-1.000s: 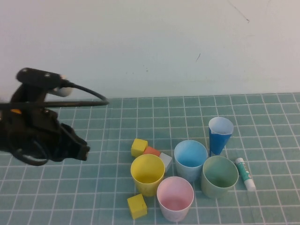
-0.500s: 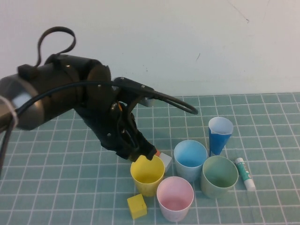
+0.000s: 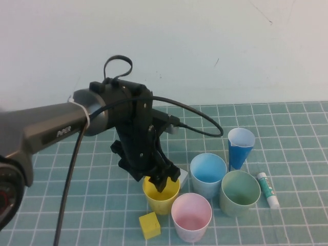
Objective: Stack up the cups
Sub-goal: Pick up the yellow cup
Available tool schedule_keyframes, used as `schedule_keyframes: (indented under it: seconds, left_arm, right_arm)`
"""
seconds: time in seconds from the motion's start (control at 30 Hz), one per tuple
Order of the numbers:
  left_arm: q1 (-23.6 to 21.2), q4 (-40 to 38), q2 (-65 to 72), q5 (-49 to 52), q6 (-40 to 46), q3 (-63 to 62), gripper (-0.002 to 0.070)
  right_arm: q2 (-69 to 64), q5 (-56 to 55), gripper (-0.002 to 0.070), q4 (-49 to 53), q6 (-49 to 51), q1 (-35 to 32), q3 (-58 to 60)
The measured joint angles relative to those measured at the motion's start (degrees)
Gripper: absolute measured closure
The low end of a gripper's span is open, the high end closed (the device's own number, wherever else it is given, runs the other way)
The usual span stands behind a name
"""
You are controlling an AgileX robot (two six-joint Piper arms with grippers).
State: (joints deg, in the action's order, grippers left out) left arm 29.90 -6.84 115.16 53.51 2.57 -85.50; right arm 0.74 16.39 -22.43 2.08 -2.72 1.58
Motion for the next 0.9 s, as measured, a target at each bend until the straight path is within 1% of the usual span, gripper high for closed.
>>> schedule_keyframes:
  seconds: [0.1, 0.17, 0.23, 0.3, 0.37, 0.4, 0.5, 0.7, 0.8, 0.9]
  left_arm:
    - [0.0, 1.0, 2.0, -0.8, -0.5, 0.0, 0.0241]
    - [0.0, 1.3, 2.8, -1.5, -0.8, 0.0, 0.0280]
    - [0.0, 1.4, 3.4, -2.3, -0.8, 0.0, 0.0375]
    - [0.0, 1.5, 3.8, -3.1, -0.4, 0.0, 0.0531]
    - [0.0, 1.8, 3.8, -3.3, -0.1, -0.5, 0.0604]
    - [0.0, 2.2, 3.8, -3.3, 0.0, -0.9, 0.0628]
    - [0.0, 4.1, 3.3, -3.3, -0.4, -1.9, 0.0661]
    - [0.0, 7.6, -3.0, 0.2, -1.7, -2.5, 0.0670]
    - [0.0, 6.8, -8.4, 2.6, -1.6, -2.5, 0.0670]
    - [1.3, 4.2, -12.8, 5.5, 0.2, -2.6, 0.0670]
  right_arm:
    - [0.0, 0.0, 0.0679, 0.0, -0.1, 0.0, 0.0]
    - [0.0, 0.0, 0.0679, 0.0, -0.1, 0.0, 0.0]
    - [0.0, 0.0, 0.0679, 0.0, -0.1, 0.0, 0.0]
    - [0.0, 0.0, 0.0679, 0.0, -0.2, 0.0, 0.0]
    - [0.0, 0.0, 0.0679, 0.0, -0.5, 0.0, 0.0]
    - [0.0, 0.0, 0.0679, 0.0, -0.8, 0.0, 0.0]
    - [0.0, 0.0, 0.0679, -0.2, -1.2, 0.0, 0.0]
    - [0.0, 0.0, 0.0679, -0.5, -1.4, 0.0, 0.0]
    - [0.0, 0.0, 0.0679, -0.5, -1.4, 0.0, 0.0]
    - [0.0, 0.0, 0.0679, -0.5, -2.1, 0.0, 0.0]
